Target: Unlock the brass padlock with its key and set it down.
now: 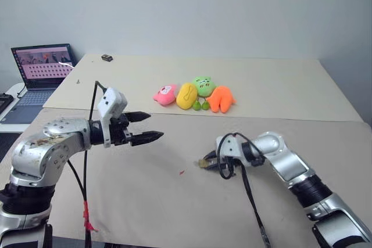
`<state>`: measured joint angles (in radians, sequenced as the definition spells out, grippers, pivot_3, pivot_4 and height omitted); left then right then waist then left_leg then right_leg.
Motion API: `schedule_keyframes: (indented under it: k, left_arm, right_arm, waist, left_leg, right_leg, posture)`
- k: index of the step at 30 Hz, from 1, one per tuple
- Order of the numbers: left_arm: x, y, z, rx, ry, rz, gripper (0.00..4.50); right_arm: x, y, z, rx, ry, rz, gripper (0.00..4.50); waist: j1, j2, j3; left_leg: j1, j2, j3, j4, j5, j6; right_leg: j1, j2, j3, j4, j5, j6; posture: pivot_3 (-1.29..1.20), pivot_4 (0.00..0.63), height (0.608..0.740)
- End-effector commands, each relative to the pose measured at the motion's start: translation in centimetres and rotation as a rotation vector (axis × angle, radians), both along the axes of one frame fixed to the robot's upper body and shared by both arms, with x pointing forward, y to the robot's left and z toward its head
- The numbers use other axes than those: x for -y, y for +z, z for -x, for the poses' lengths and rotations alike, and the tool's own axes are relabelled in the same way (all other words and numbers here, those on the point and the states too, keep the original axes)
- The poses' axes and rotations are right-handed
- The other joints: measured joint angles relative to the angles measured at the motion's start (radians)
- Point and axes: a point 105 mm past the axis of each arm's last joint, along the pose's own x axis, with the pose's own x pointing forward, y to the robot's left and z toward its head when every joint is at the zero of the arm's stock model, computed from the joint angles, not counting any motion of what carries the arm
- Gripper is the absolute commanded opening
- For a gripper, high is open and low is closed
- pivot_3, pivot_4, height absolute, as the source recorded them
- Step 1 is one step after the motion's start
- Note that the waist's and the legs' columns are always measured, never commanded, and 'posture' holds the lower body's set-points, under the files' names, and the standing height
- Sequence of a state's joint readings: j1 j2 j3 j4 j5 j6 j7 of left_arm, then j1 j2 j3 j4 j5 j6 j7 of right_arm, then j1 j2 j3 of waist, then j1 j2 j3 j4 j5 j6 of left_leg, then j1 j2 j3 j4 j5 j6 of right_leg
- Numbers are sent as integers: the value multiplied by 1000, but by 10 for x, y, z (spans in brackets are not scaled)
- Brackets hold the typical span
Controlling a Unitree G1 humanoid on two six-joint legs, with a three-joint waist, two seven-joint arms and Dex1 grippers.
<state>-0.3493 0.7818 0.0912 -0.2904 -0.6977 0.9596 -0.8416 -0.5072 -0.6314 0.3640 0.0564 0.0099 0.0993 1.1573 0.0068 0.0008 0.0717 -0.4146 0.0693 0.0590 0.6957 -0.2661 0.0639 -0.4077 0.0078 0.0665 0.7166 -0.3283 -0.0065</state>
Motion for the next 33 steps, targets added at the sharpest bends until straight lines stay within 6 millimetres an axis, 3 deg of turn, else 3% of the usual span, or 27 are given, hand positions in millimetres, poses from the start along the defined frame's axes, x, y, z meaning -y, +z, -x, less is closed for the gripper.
schedule_keyframes:
  k: [1,5,10,12,18,28,31,33]
  left_arm:
    - [12,-17,10,-157,1,63,4500]
    - [43,-25,18,-283,-26,241,4500]
    - [65,-18,16,-343,-12,378,4500]
    - [71,-19,19,-365,-11,409,4500]
    - [78,-21,19,-397,54,478,4500]
    - [89,-24,24,-432,91,517,4500]
    - [90,-23,23,-434,96,529,3866]
    - [90,-23,23,-436,100,536,3147]
  right_arm:
    - [-5,51,-16,257,-24,-75,906]
    - [-6,77,-23,469,-29,-79,906]
    - [-7,79,-19,503,-8,-83,906]
    - [-11,76,-8,473,30,-91,906]
    - [-16,67,17,364,75,-111,906]
    - [-18,69,18,347,71,-119,906]
    - [-16,68,17,345,67,-114,906]
    - [-15,69,17,344,66,-112,906]
  waist:
    - [1,0,0]
    - [6,0,0]
    - [5,-1,0]
    - [4,-1,0]
    - [1,-1,0]
    - [2,-3,1]
    - [2,-2,1]
    - [3,-2,1]
  left_leg:
    - [0,0,0,0,0,0]
    - [-1,0,-1,0,0,0]
    - [-3,0,-1,0,0,0]
    - [-3,-1,-1,0,1,-1]
    - [-1,-1,-2,0,3,-6]
    - [0,-2,-2,-1,7,-12]
    - [0,-2,-2,-1,7,-12]
    - [0,-3,-3,-1,7,-12]
  right_leg:
    - [0,0,0,0,0,0]
    - [0,0,-1,1,0,0]
    - [-1,-2,0,0,0,0]
    - [-1,-3,0,0,0,0]
    - [2,-3,0,0,0,0]
    - [4,-4,1,-1,0,0]
    - [4,-4,1,-1,0,0]
    - [4,-4,1,-1,0,0]
  posture:
    - [0,150,644]
    - [0,150,644]
    - [0,150,644]
    - [0,150,644]
    - [0,150,644]
    - [0,150,644]
    - [0,150,644]
    - [0,150,644]
